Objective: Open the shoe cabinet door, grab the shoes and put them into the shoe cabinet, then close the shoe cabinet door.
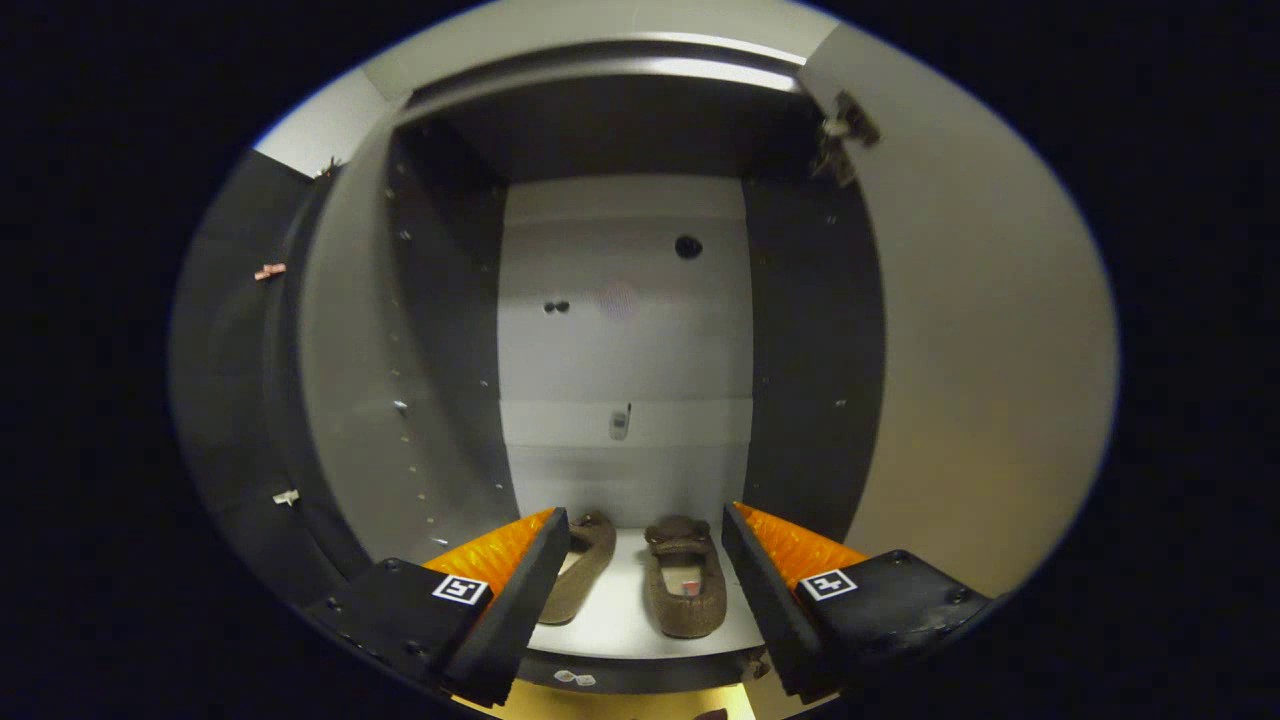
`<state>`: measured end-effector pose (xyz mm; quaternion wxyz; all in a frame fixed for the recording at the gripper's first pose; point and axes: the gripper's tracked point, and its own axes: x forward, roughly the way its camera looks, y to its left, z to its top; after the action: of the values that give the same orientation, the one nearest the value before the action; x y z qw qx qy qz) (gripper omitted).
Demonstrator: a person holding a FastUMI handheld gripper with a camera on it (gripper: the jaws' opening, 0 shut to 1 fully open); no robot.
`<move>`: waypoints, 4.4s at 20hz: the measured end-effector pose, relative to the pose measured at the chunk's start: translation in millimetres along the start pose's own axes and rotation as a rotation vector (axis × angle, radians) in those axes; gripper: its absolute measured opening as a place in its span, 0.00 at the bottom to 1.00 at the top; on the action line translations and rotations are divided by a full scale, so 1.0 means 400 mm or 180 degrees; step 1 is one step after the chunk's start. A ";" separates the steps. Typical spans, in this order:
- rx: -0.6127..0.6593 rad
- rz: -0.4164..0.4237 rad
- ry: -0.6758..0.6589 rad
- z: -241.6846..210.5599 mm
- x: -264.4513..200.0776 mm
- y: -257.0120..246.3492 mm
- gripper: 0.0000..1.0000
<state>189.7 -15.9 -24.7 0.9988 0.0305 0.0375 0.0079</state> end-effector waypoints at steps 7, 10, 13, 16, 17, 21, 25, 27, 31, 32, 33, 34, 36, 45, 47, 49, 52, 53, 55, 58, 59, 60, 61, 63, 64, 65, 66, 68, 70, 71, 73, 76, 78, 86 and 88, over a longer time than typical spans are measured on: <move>0.0030 0.0073 -0.0120 0.005 -0.280 0.015 0.97; -0.0030 0.0110 -0.0148 -0.008 -0.419 -0.007 0.97; -0.0005 0.0140 -0.0183 -0.008 -0.554 -0.043 0.97; 0.0227 0.0164 -0.0143 -0.010 -0.668 -0.084 0.97; 0.0241 0.0150 -0.0141 -0.010 -0.699 -0.116 0.98; 0.0132 0.0162 -0.0093 -0.009 -0.823 -0.194 0.98; 0.0066 0.0006 -0.0091 0.005 -0.917 -0.316 0.98; 0.0134 -0.0164 -0.0108 0.021 -0.952 -0.405 0.98; 0.0221 -0.0632 -0.0260 0.046 -0.984 -0.597 0.98; 0.0218 -0.0730 -0.0289 0.041 -0.979 -0.641 0.98; 0.0202 -0.0836 -0.0298 0.038 -0.970 -0.684 0.98; 0.0158 -0.0894 -0.0325 0.036 -0.952 -0.717 0.98; 0.0064 -0.1023 -0.0310 0.015 -0.910 -0.775 0.98; 0.0216 -0.0640 0.0000 -0.055 -0.729 -0.720 0.98; 0.0213 -0.0538 0.0003 -0.049 -0.717 -0.682 0.98; 0.0122 -0.0552 -0.0032 -0.041 -0.719 -0.668 0.97; 0.0145 -0.0484 0.0023 -0.049 -0.723 -0.621 0.97; 0.0154 -0.0452 0.0028 -0.049 -0.724 -0.596 0.98; 0.0165 -0.0401 0.0031 -0.051 -0.729 -0.533 0.98; 0.0183 -0.0297 0.0050 -0.058 -0.722 -0.438 0.97; 0.0196 -0.0260 0.0065 -0.062 -0.717 -0.408 0.98; 0.0214 -0.0211 0.0069 -0.064 -0.712 -0.375 0.98; 0.0236 -0.0158 0.0081 -0.068 -0.708 -0.342 0.98; 0.0296 -0.0068 0.0113 -0.072 -0.690 -0.283 0.98; 0.0309 -0.0034 0.0119 -0.074 -0.677 -0.256 0.98; 0.0316 -0.0006 0.0128 -0.075 -0.664 -0.235 0.98; 0.0303 0.0028 0.0124 -0.071 -0.654 -0.209 0.98; 0.0302 0.0110 0.0092 -0.058 -0.633 -0.152 0.98; 0.0316 0.0182 0.0098 -0.058 -0.614 -0.092 0.98; 0.0325 0.0219 0.0107 -0.059 -0.605 -0.061 0.98; 0.0335 0.0294 0.0124 -0.064 -0.580 -0.007 0.98; 0.0288 0.0318 0.0136 -0.059 -0.566 0.035 0.98; 0.0242 0.0290 0.0107 -0.045 -0.560 0.043 0.98; 0.0205 0.0126 -0.0042 -0.006 -0.539 0.024 0.98; 0.0196 0.0107 -0.0032 -0.008 -0.537 0.020 0.98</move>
<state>-24.9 -11.5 -11.4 0.9973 0.0619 0.0322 0.0234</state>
